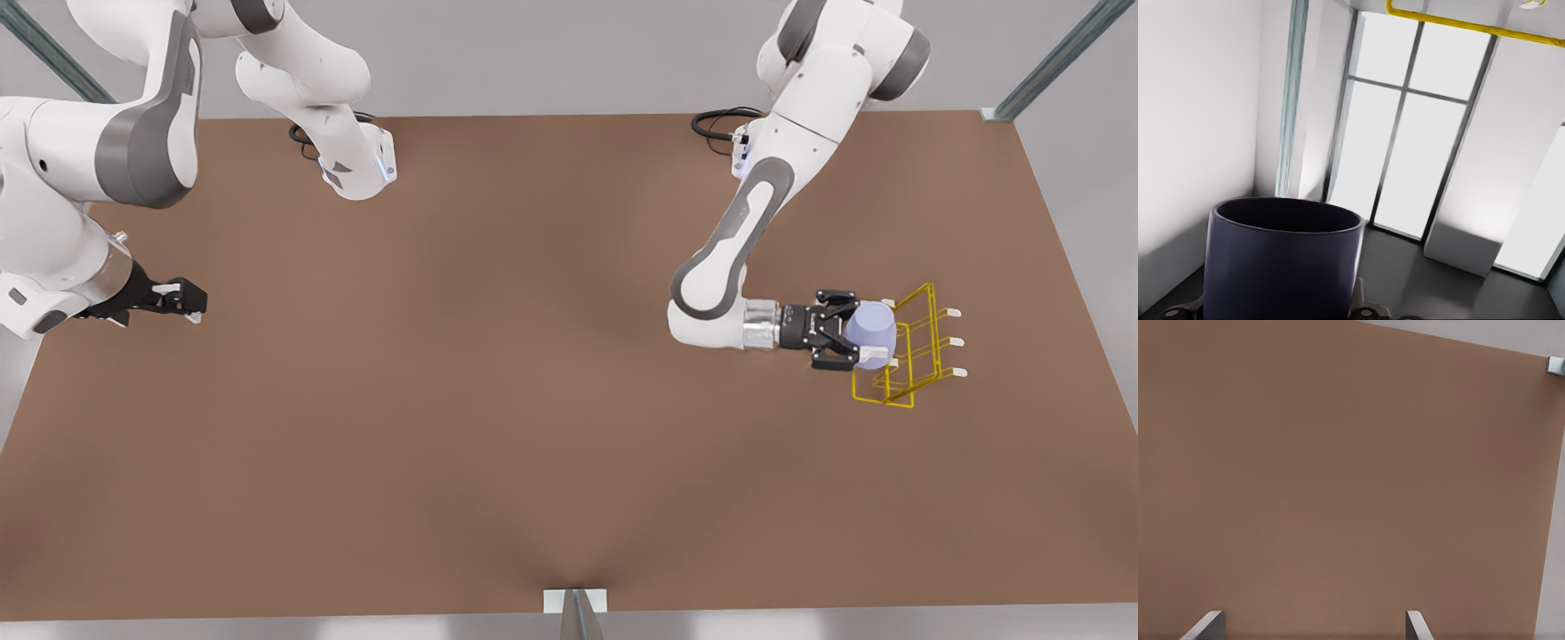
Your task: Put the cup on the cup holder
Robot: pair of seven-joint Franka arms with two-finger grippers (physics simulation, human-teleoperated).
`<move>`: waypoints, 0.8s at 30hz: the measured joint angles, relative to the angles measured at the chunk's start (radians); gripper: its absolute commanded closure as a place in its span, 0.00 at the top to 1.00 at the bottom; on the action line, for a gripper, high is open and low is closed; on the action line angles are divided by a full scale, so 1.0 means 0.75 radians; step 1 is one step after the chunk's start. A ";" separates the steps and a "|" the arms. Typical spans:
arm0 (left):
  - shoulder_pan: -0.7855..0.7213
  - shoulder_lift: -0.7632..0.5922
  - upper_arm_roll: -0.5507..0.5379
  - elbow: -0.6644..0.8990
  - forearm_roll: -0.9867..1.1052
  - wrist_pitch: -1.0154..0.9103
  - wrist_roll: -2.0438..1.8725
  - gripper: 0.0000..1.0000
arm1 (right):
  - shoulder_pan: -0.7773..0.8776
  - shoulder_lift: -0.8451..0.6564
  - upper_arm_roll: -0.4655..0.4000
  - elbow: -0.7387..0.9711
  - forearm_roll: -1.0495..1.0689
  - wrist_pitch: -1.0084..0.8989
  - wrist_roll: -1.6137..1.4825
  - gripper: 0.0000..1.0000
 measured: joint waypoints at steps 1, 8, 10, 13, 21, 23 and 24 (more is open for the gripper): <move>0.015 -0.010 0.001 -0.026 0.000 -0.003 0.017 0.71 | 0.001 0.000 0.000 0.000 0.000 0.000 0.000 1.00; 0.096 0.034 0.017 -0.034 0.005 0.022 0.072 0.71 | 0.004 0.000 0.000 -0.001 0.000 0.000 0.001 1.00; 0.128 0.045 0.017 -0.027 0.011 0.041 0.074 0.71 | 0.004 0.000 0.000 -0.002 -0.001 0.000 0.001 1.00; 0.171 0.050 0.023 -0.025 0.031 0.076 0.073 0.71 | 0.001 0.000 0.001 -0.003 0.000 -0.001 0.001 1.00; 0.236 0.181 0.026 0.086 0.111 0.148 0.054 0.71 | 0.016 0.000 0.006 -0.007 0.001 -0.002 0.004 1.00; 0.243 0.210 0.026 0.106 0.116 0.168 0.042 0.71 | 0.016 0.000 0.006 -0.008 0.001 -0.002 0.004 1.00; 0.248 0.217 0.026 0.108 0.117 0.178 0.035 0.71 | 0.016 0.000 0.006 -0.008 0.001 -0.002 0.004 1.00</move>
